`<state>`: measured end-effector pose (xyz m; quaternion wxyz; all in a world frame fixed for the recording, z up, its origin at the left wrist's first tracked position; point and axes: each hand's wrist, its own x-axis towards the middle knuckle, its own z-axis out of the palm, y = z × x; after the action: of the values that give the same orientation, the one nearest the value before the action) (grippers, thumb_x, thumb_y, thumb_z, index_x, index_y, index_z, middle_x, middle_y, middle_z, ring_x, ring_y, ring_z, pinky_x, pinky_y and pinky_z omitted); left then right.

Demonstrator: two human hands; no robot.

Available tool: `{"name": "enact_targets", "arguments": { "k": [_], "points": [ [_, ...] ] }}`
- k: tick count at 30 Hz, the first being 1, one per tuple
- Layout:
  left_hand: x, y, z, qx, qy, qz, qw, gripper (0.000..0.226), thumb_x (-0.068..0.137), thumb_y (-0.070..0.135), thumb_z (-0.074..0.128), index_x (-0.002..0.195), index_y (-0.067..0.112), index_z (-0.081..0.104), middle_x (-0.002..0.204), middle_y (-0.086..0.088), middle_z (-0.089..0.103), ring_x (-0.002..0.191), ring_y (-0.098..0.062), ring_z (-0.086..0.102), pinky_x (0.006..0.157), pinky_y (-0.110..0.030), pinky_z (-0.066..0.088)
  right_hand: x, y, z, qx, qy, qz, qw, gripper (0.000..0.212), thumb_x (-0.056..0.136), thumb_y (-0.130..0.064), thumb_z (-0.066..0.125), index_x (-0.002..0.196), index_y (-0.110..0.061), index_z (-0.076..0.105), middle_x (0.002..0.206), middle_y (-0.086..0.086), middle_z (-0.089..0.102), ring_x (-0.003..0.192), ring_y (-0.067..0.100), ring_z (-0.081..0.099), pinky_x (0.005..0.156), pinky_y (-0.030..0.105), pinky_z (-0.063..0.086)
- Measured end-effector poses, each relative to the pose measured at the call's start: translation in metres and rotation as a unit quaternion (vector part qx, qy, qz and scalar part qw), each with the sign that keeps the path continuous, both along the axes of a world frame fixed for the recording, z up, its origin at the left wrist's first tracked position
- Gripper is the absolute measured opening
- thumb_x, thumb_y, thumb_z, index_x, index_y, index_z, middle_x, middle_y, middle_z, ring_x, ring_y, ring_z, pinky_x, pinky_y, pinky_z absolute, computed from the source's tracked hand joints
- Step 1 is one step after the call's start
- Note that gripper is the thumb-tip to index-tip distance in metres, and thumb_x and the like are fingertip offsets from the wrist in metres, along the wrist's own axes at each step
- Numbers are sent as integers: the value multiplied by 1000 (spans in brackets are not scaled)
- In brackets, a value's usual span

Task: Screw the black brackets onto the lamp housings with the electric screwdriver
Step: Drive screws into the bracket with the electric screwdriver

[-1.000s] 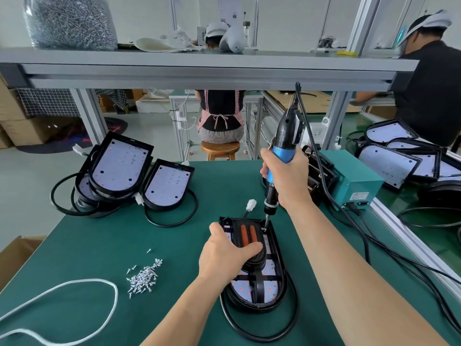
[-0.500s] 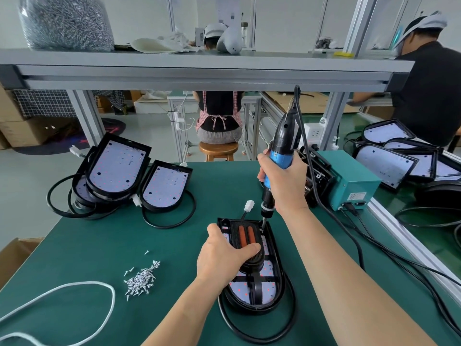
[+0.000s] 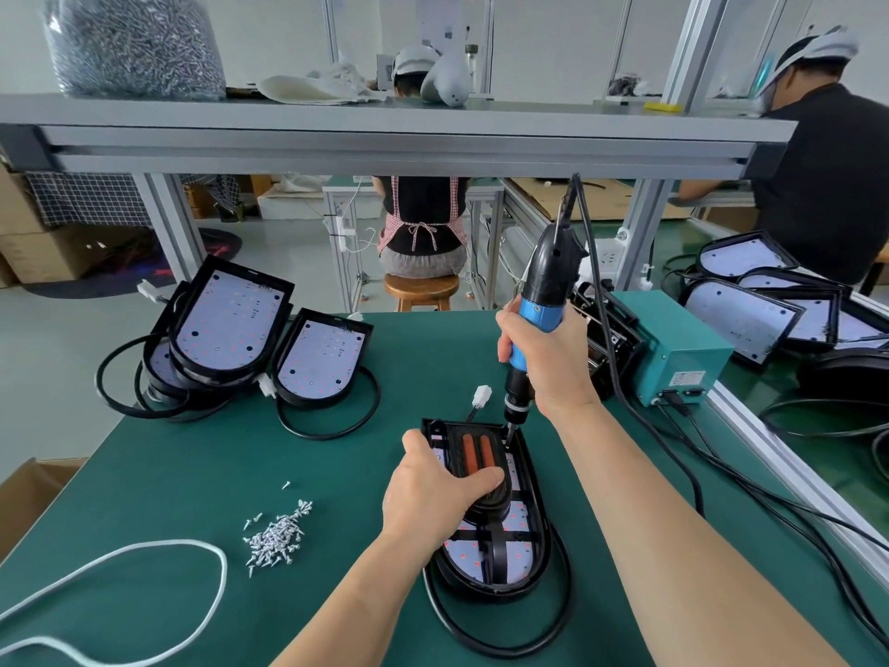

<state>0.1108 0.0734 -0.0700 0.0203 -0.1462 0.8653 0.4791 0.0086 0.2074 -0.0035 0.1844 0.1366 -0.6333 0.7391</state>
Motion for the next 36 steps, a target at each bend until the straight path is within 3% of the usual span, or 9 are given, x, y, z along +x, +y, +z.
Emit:
{"name": "enact_targets", "arguments": {
  "k": [6,10,17,21,23,26,29,32,36],
  "points": [
    [0,0,3,8,-7,-2,1000,71,69,56,82,103,14,36,93,-4,63,84,-23,63,76,-43,57,10,2,14,11,-4,63,998,29,78,-11,71,96,7,57,55,6,55,50,20,52,57,27,49],
    [0,-1,3,20,-2,0,1000,70,68,52,83,105,14,39,94,-3,65,89,-23,65,80,-45,57,19,11,53,-18,70,85,994,13,82,-8,73,92,-13,66,61,3,57,52,20,53,58,29,49],
    [1,0,5,29,-2,-3,1000,69,67,51,84,105,15,39,93,-2,66,90,-23,66,78,-43,57,39,48,23,-285,-23,119,951,15,90,-6,63,82,-19,60,63,-2,52,50,10,47,53,23,45],
    [1,-1,3,36,4,-3,999,69,67,50,85,104,15,39,95,-1,67,90,-22,67,80,-44,57,56,72,-26,-372,-84,108,918,6,92,-16,56,87,-15,57,64,-7,49,51,4,43,52,16,41],
    [1,-2,3,41,4,-4,999,68,67,49,85,105,16,40,96,-1,67,90,-22,67,81,-45,57,62,83,-44,-419,-93,118,896,14,98,-20,50,89,-15,59,65,-9,47,51,1,43,52,13,40],
    [1,-2,2,46,5,-4,999,68,67,49,85,106,17,40,97,0,67,90,-20,66,82,-44,57,66,97,-60,-486,-87,157,856,11,89,-24,65,91,-16,59,66,-12,45,52,-1,45,53,10,40],
    [0,-2,2,45,6,-2,999,68,67,49,85,106,17,40,97,2,66,90,-19,66,82,-43,57,63,107,-68,-548,-79,198,809,24,80,-24,75,94,-13,59,68,-11,47,52,0,49,54,10,44],
    [-1,-3,1,40,1,0,999,70,66,51,85,105,17,39,96,1,65,89,-20,65,81,-43,57,56,109,-74,-561,-102,180,801,21,86,-31,66,93,-12,59,68,-12,47,52,0,48,53,9,43],
    [-1,-2,0,40,3,-3,999,70,65,53,85,103,17,38,95,0,66,90,-21,65,81,-44,57,51,103,-78,-541,-111,191,811,41,66,-22,91,91,-11,61,68,-11,48,52,0,49,53,10,43]
  ]
}}
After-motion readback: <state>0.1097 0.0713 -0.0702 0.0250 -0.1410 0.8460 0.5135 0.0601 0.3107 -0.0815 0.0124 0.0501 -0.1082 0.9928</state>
